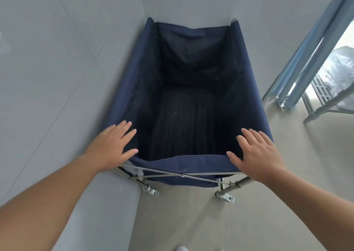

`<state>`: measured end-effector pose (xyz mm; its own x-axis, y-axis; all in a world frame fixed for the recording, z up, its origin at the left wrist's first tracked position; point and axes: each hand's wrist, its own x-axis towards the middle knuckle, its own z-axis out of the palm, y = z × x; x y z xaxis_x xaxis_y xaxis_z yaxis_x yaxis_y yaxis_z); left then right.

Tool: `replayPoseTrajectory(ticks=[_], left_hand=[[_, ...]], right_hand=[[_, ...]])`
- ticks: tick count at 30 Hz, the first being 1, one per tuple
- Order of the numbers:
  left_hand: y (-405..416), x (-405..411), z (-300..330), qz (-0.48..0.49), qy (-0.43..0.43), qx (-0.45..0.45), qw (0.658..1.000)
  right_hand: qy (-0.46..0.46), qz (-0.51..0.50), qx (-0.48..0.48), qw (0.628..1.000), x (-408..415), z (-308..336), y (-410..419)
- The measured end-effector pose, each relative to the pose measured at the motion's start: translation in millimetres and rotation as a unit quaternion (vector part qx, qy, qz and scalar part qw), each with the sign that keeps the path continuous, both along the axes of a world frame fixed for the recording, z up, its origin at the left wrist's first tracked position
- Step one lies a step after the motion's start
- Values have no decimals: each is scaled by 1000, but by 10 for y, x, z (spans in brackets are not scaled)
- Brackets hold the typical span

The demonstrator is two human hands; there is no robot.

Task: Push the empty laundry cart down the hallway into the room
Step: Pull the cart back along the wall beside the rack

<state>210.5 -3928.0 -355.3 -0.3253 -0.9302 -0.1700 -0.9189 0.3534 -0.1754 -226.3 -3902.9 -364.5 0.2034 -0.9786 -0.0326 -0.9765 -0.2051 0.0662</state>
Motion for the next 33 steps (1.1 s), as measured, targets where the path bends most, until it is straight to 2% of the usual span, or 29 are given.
replayPoseTrajectory(ticks=[11,33], left_hand=[[-24,-40,-86,4,-45,-26,999],[-56,17,-61,8,-21,-20,1000]], right_hand=[[23,-13,9,1000,23,-15,-12],[41,-17,7,999,78,-61,-43]])
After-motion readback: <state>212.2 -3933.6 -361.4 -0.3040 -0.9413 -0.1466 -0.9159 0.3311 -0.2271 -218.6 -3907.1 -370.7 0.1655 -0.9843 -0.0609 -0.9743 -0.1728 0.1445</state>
